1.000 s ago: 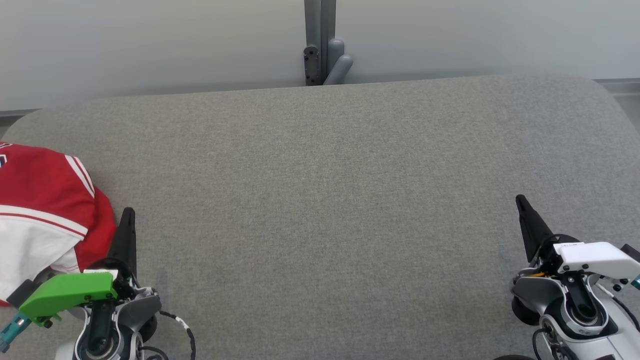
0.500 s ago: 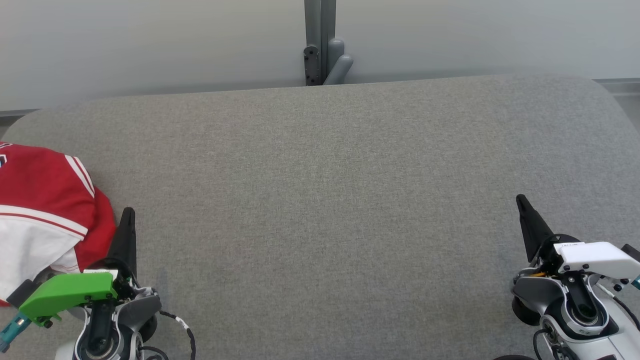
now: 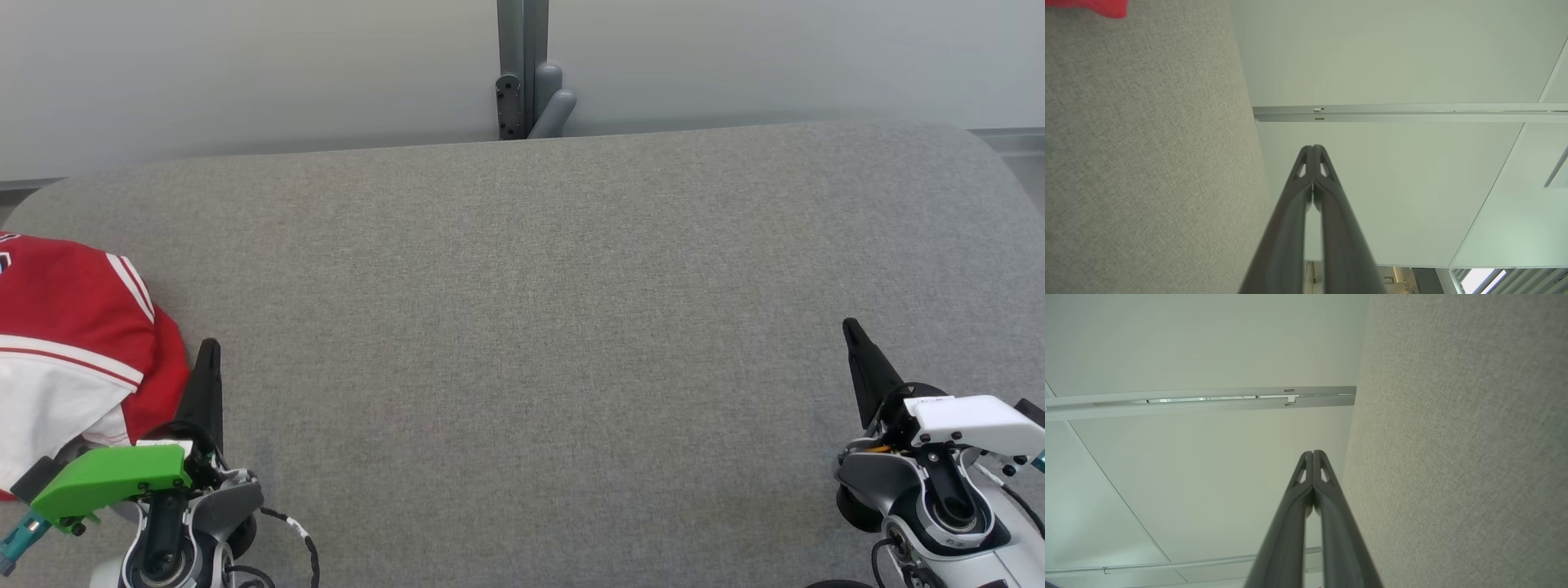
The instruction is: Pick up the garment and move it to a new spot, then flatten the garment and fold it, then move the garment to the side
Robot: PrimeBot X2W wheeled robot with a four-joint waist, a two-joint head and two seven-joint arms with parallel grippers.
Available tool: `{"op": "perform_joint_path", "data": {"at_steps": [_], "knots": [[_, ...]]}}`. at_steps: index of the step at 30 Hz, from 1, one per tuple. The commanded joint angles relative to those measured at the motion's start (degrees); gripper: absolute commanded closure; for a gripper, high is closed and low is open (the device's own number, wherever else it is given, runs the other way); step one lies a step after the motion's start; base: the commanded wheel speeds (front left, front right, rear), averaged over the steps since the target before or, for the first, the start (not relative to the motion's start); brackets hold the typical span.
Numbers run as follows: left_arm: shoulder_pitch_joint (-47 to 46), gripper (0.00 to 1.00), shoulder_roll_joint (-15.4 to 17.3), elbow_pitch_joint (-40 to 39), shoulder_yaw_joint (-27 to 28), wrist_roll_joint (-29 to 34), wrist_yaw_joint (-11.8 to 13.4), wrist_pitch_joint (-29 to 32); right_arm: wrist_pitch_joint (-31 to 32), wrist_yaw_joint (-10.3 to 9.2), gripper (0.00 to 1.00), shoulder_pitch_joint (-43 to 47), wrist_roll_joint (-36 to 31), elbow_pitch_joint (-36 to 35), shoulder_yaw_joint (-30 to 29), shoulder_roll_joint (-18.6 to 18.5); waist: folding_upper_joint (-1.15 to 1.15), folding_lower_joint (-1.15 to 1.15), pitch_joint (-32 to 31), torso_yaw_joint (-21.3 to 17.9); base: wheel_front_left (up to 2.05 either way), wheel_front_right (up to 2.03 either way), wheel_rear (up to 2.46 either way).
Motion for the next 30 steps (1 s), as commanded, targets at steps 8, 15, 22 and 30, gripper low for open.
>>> {"op": "perform_joint_path", "data": {"at_steps": [8,15,22,30], "knots": [[-0.15,1.00,0.31,-0.20,-0.06,-0.18,0.31,0.13,-0.60,0.02,1.00,0.53,0.93,-0.32,0.53,-0.69,0.00,-0.01,0.01,0.00,0.00,0.00,0.00],[-0.14,1.00,0.31,-0.21,-0.06,-0.18,0.32,0.12,-0.93,0.02,1.00,0.49,1.15,-0.45,0.89,-0.95,0.00,-0.01,0.01,0.00,0.00,0.00,0.00],[-0.14,1.00,0.31,-0.22,-0.06,-0.18,0.32,0.12,-1.21,0.02,1.00,0.45,1.40,-0.60,1.23,-1.21,0.00,-0.01,0.01,0.00,0.00,0.00,0.00],[-0.13,1.00,0.31,-0.23,-0.06,-0.18,0.33,0.12,-1.51,0.02,1.00,0.41,1.78,-0.74,1.55,-1.52,0.00,-0.01,0.02,0.00,0.00,0.00,0.00]]}}
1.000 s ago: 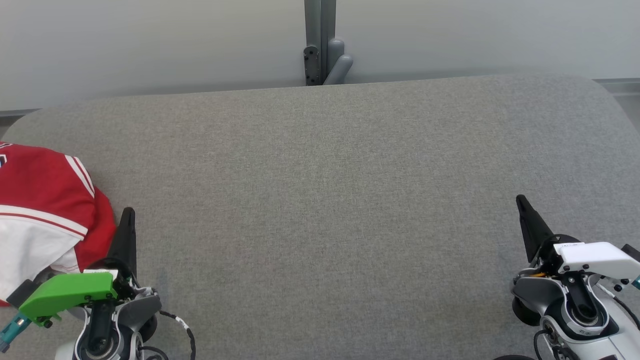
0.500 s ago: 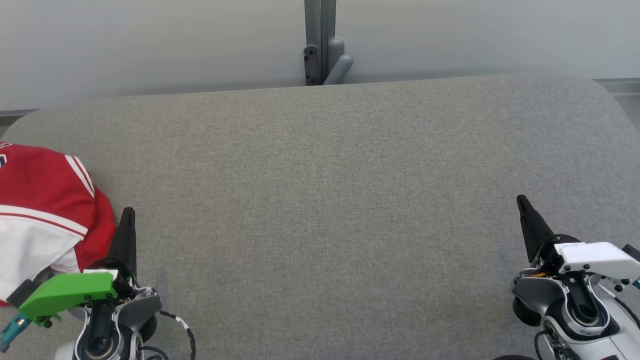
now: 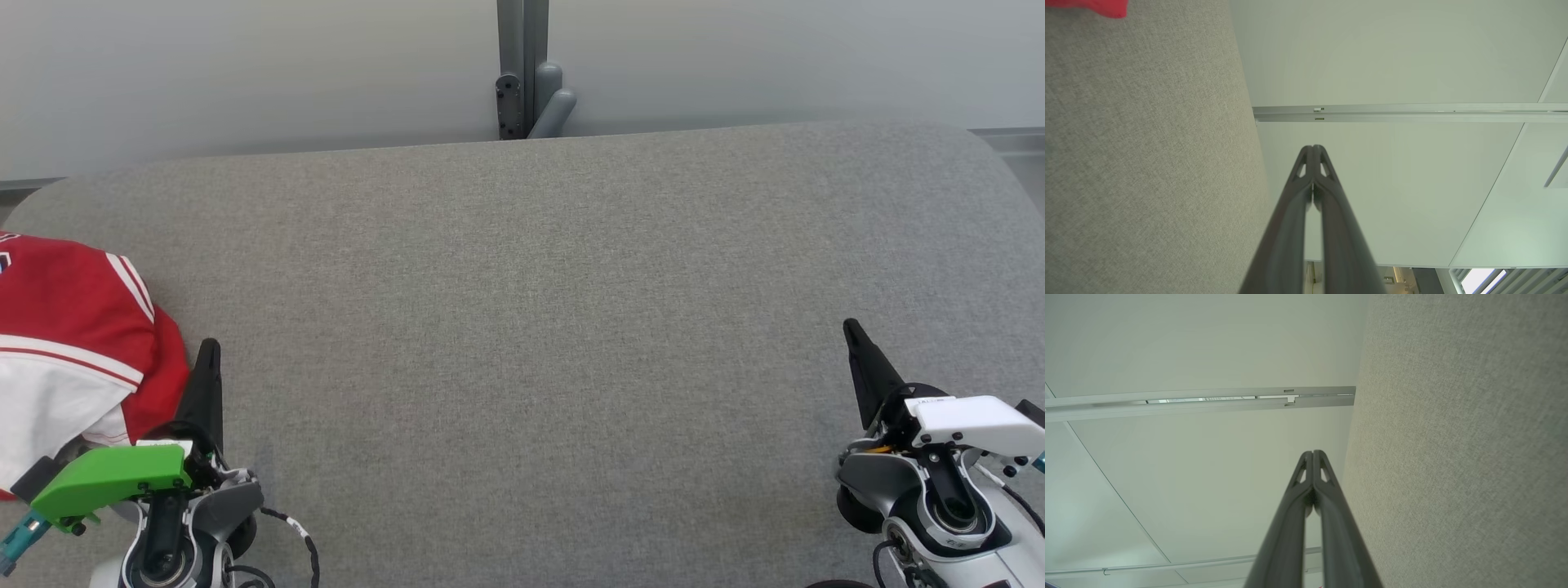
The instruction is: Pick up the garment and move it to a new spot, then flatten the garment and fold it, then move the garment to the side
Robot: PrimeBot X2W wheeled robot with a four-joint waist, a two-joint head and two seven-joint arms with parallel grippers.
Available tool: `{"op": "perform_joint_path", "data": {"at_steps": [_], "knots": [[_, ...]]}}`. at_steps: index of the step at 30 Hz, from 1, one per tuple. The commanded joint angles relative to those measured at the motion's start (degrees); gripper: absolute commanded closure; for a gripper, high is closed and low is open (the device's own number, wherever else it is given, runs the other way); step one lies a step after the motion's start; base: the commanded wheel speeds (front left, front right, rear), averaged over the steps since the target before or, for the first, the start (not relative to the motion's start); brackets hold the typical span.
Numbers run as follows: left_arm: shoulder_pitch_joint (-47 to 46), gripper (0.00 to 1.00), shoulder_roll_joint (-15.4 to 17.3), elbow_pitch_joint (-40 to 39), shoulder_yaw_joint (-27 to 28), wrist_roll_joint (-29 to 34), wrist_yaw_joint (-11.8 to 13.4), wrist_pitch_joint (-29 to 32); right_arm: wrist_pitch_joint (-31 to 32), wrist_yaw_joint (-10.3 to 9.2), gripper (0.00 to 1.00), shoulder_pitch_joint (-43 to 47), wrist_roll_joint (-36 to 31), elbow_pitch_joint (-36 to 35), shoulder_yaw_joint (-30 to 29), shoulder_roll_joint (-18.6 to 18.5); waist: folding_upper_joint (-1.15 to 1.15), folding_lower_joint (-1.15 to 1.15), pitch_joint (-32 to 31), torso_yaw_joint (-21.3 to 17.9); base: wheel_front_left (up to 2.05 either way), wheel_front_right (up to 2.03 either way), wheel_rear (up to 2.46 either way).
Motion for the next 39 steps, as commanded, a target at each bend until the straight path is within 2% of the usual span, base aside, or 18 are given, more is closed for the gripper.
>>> {"op": "perform_joint_path", "data": {"at_steps": [1,27,28,35,38,39], "knots": [[-0.13,1.00,0.31,-0.21,-0.06,-0.17,0.33,0.12,-0.29,0.02,1.00,0.41,0.33,-0.16,0.11,-0.42,0.00,0.00,0.00,0.00,0.00,0.00,0.00],[-0.12,1.00,0.31,-0.25,-0.07,-0.13,0.34,0.12,-1.03,0.02,1.00,0.30,1.09,-0.56,1.03,-1.05,0.00,0.00,0.01,0.00,0.00,0.00,0.00],[0.06,0.00,-0.02,0.17,0.00,-0.05,-0.01,-0.02,-0.74,0.00,0.00,0.03,0.82,-0.16,0.92,-0.66,0.00,0.00,0.01,0.00,0.00,0.00,0.00],[1.27,0.00,-0.10,2.08,-0.61,1.26,-0.27,-1.27,-0.99,-0.01,0.00,1.22,-0.88,0.71,1.15,0.76,0.09,0.00,0.02,0.00,0.00,0.00,0.00],[1.30,0.00,0.04,2.34,-0.67,4.09,-0.46,-2.14,-1.17,-0.01,0.00,1.31,-3.85,0.76,0.71,0.87,0.10,0.00,0.06,-0.01,0.00,0.00,0.00],[1.33,0.00,0.04,2.36,-0.67,6.62,-0.59,-2.71,-1.29,-0.01,0.00,1.34,-6.81,0.79,0.23,1.01,0.06,0.00,0.15,-0.02,0.00,0.00,0.00]]}}
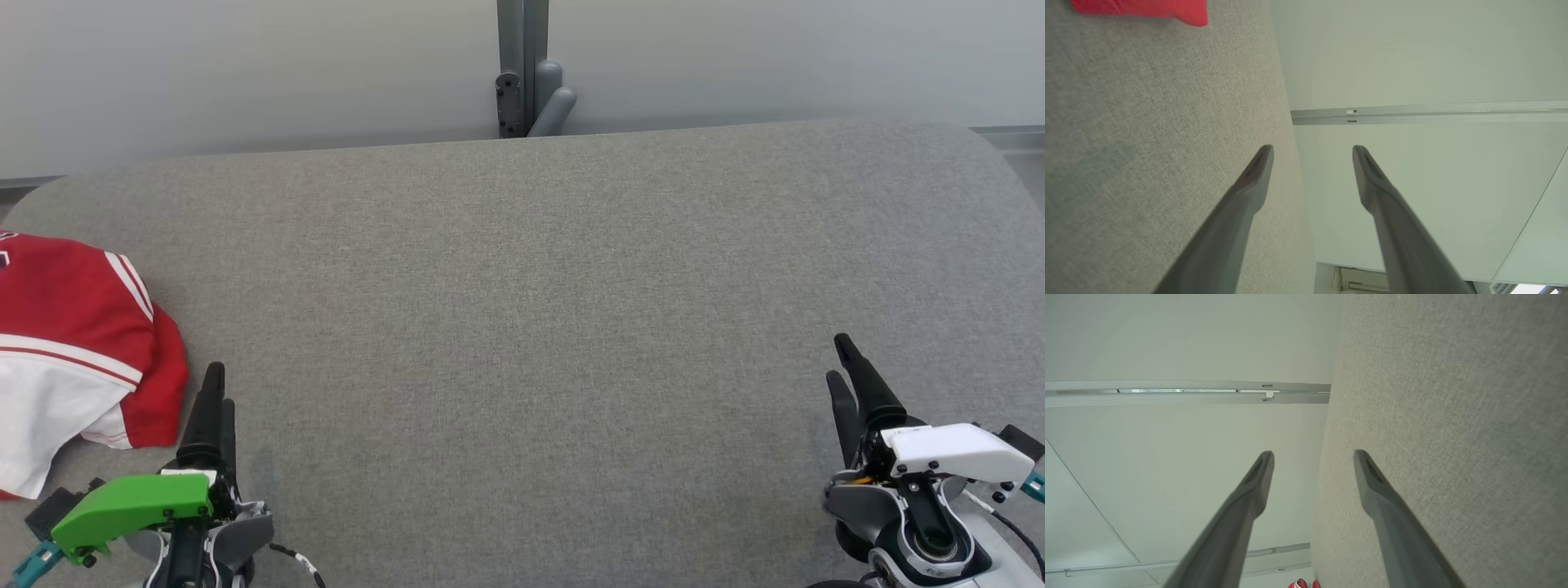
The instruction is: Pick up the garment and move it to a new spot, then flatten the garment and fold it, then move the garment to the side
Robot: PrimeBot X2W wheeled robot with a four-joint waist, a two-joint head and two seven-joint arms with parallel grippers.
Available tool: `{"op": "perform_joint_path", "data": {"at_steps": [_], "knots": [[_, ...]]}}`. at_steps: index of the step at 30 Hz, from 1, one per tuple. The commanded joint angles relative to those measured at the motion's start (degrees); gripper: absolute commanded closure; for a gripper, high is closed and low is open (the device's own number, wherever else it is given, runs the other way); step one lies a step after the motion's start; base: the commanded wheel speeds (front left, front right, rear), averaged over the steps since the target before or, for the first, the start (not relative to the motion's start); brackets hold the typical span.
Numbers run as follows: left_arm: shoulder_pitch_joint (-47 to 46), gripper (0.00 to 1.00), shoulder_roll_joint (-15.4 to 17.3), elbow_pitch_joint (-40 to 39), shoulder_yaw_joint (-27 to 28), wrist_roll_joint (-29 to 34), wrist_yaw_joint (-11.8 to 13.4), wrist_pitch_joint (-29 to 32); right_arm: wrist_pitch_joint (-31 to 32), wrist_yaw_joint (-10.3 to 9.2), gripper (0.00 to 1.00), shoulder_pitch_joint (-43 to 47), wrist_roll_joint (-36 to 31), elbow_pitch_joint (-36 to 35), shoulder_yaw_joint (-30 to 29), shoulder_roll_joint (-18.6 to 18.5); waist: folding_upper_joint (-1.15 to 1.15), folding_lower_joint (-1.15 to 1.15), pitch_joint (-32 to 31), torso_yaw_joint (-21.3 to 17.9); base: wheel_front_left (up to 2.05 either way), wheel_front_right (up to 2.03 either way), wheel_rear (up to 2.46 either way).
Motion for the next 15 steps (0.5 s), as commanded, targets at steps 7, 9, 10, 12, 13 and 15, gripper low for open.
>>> {"op": "perform_joint_path", "data": {"at_steps": [7,9,10,12,13,15], "knots": [[-0.85,0.00,0.22,-0.91,-0.46,11.50,-0.90,-2.37,-0.83,0.02,0.00,-0.67,-14.18,-1.71,-2.41,0.63,-0.09,0.00,0.38,-0.03,0.00,0.00,0.00],[-0.78,0.00,0.21,-0.93,-0.65,14.31,-1.01,-2.88,-0.94,0.02,0.00,-0.53,-17.35,-1.97,-2.77,0.99,-0.09,0.00,0.45,-0.05,0.00,0.00,0.00],[-0.78,0.00,0.21,-0.93,-0.65,14.31,-1.01,-2.88,-0.94,0.02,0.00,-0.53,-17.35,-1.97,-2.77,0.99,-0.09,0.00,0.45,-0.05,0.00,0.00,0.00],[-0.71,0.00,0.21,-0.93,-0.86,17.21,-0.98,-3.38,-1.03,0.02,0.00,-0.43,-20.31,-2.18,-3.00,1.28,-0.09,0.00,0.52,-0.07,0.00,0.00,0.00],[-0.69,0.00,0.21,-0.94,-0.99,18.58,-0.88,-3.62,-1.07,0.02,0.00,-0.38,-21.77,-2.26,-3.13,1.42,-0.09,0.00,0.56,-0.08,0.00,0.00,0.00],[-0.66,0.00,0.22,-0.95,-1.39,21.36,-0.62,-4.10,-1.17,0.02,0.00,-0.28,-24.49,-2.33,-3.42,1.75,-0.09,0.00,0.63,-0.11,0.00,0.00,0.00]]}}
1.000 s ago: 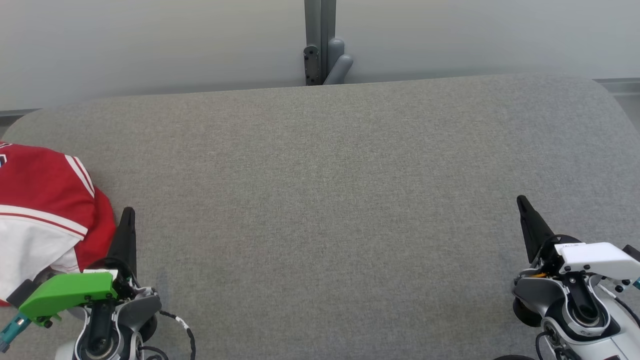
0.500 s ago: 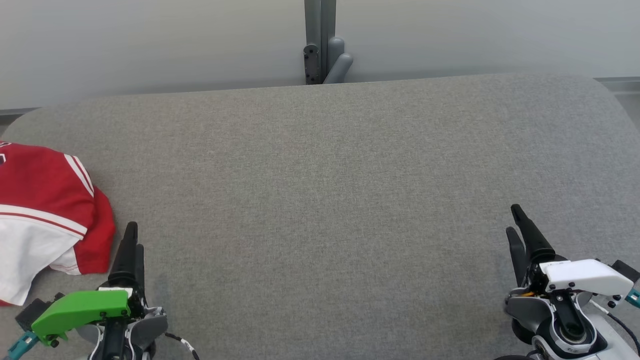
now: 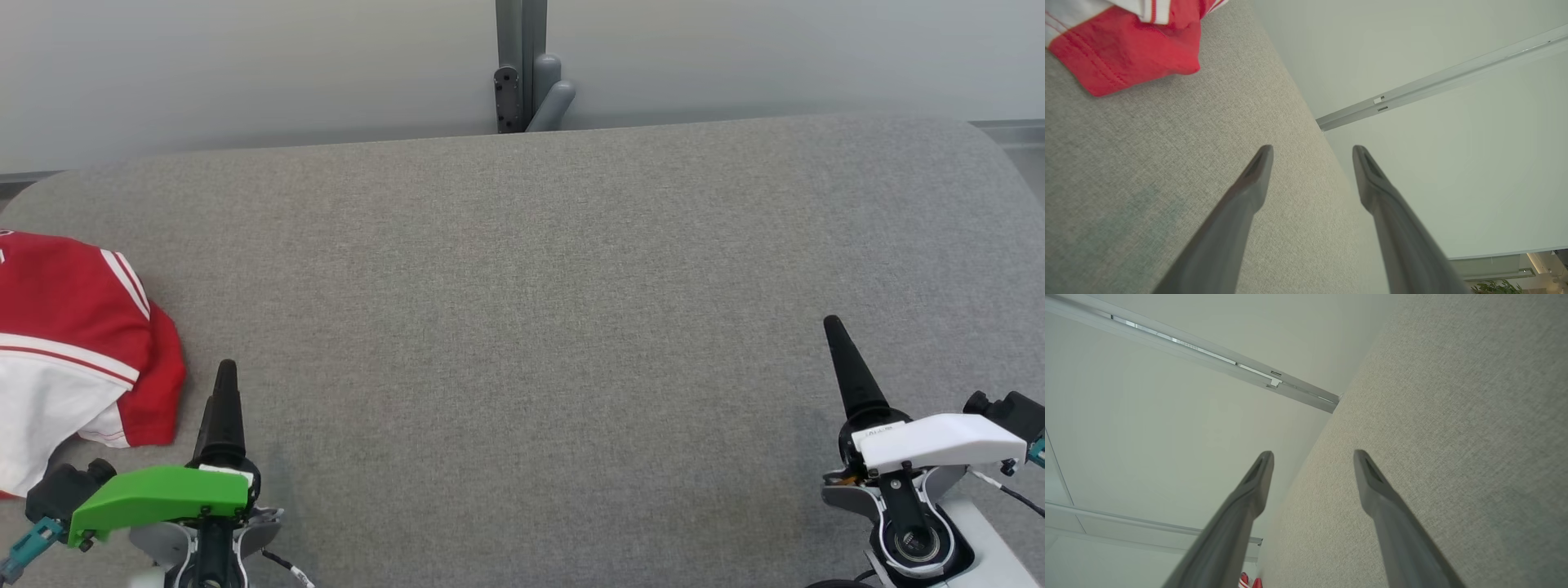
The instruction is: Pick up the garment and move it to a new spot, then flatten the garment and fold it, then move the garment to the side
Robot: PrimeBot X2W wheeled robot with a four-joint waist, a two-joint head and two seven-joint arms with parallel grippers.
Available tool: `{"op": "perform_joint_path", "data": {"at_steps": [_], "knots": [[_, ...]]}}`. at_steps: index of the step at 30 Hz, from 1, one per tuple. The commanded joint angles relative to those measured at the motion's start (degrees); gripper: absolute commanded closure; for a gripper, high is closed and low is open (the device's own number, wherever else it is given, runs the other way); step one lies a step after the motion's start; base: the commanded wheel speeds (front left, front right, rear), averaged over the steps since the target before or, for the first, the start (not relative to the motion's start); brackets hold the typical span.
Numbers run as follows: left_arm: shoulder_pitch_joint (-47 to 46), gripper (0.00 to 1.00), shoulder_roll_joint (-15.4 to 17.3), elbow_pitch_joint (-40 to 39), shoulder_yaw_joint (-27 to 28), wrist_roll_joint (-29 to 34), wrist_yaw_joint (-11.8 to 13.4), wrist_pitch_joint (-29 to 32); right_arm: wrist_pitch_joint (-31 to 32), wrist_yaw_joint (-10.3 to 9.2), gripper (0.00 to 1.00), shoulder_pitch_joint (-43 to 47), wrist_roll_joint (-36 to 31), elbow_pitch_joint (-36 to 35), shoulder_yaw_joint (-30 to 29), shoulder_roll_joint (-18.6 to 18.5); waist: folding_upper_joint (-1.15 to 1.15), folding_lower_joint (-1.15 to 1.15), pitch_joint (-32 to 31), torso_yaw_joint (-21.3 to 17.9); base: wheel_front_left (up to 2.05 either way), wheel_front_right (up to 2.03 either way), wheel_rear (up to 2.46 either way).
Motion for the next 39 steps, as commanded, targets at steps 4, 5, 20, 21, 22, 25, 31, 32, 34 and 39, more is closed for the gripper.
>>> {"op": "perform_joint_path", "data": {"at_steps": [4,5,20,21,22,25,31,32,34,39], "knots": [[-0.62,0.00,0.26,-0.71,-1.02,6.17,0.46,-1.20,-0.48,0.02,0.00,-0.08,-6.24,-0.95,-1.18,0.20,-0.01,0.00,0.09,-0.05,0.00,0.00,0.00],[-0.61,0.00,0.30,-0.63,-1.24,7.38,0.59,-1.41,-0.53,0.02,0.00,-0.04,-7.45,-0.97,-1.40,0.34,-0.01,0.00,0.11,-0.06,0.00,0.00,0.00],[0.14,0.00,1.72,0.01,-3.92,21.53,3.33,-4.55,-1.17,0.03,0.00,0.97,-23.20,-1.46,-4.52,2.34,-0.01,0.00,0.29,-0.30,0.00,0.00,0.00],[0.17,0.00,1.84,-0.02,-4.13,22.29,3.54,-4.77,-1.22,0.03,0.00,1.06,-24.16,-1.48,-4.69,2.44,-0.01,0.00,0.30,-0.31,0.00,0.00,0.00],[0.20,0.00,1.99,-0.06,-4.35,23.12,3.68,-4.90,-1.25,0.03,0.00,1.15,-25.06,-1.52,-4.87,2.53,-0.01,0.00,0.31,-0.31,0.00,0.00,0.00],[0.38,0.00,2.32,-0.03,-5.02,25.50,4.23,-5.47,-1.35,0.03,0.00,1.45,-27.80,-1.59,-5.33,2.81,-0.01,0.00,0.34,-0.31,0.00,0.00,0.00],[0.81,0.00,3.49,0.15,-6.87,30.43,5.45,-6.56,-1.57,0.03,0.00,1.73,-32.99,-1.42,-6.19,3.49,-0.01,0.00,0.36,-0.42,0.00,0.00,0.00],[0.85,0.00,3.75,0.19,-7.11,31.21,5.73,-6.73,-1.61,0.03,0.00,1.80,-33.82,-1.35,-6.29,3.59,-0.01,0.00,0.35,-0.44,0.00,0.00,0.00],[0.93,0.00,4.10,0.35,-7.75,32.57,6.19,-7.07,-1.69,0.03,0.00,1.90,-35.52,-1.27,-6.61,3.78,-0.01,0.00,0.36,-0.46,0.00,0.00,0.00],[0.91,0.00,4.85,0.47,-8.75,35.33,7.20,-7.73,-1.82,0.03,0.00,2.12,-38.91,-1.17,-7.20,4.15,-0.01,0.00,0.41,-0.49,0.00,0.00,0.00]]}}
